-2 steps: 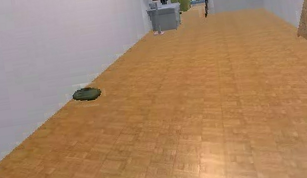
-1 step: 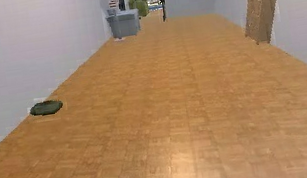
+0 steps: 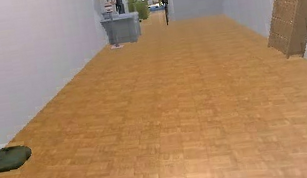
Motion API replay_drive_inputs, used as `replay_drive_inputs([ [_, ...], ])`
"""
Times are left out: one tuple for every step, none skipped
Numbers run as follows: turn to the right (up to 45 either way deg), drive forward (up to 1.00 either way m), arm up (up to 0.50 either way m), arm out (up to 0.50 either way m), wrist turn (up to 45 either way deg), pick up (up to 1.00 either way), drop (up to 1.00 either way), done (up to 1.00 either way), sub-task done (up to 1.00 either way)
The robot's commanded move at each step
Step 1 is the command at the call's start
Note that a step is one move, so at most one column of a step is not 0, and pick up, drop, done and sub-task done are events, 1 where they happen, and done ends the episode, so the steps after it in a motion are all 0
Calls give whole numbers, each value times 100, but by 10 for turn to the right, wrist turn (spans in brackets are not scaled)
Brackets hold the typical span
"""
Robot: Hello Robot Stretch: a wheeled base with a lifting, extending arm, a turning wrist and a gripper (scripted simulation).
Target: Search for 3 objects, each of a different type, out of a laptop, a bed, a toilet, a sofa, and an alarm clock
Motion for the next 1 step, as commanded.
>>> replay_drive_inputs([
  [30, 0, 0, 0, 0, 0, 0, 0, 0],
])
